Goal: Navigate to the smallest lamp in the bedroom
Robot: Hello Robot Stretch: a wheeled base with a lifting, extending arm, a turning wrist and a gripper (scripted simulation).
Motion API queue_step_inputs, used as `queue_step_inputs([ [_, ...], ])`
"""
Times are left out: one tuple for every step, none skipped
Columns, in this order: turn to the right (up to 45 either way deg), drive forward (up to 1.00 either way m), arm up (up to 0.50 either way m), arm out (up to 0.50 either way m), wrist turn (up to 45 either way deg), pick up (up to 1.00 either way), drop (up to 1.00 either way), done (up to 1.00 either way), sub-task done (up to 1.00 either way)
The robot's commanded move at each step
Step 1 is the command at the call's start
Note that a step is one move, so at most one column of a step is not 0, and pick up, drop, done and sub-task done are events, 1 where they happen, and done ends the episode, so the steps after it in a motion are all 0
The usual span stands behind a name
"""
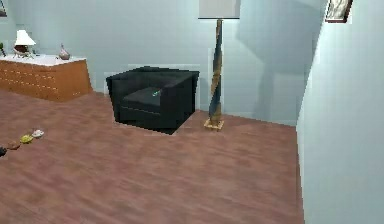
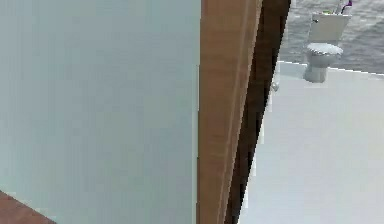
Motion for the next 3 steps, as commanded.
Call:
queue_step_inputs([
  [18.0, 0.00, 0.00, 0.00, 0.0, 0.00, 0.00, 0.00, 0.00],
  [0.0, 1.00, 0.00, 0.00, 0.0, 0.00, 0.00, 0.00, 0.00],
  [3.0, 0.00, 0.00, 0.00, 0.0, 0.00, 0.00, 0.00, 0.00],
])
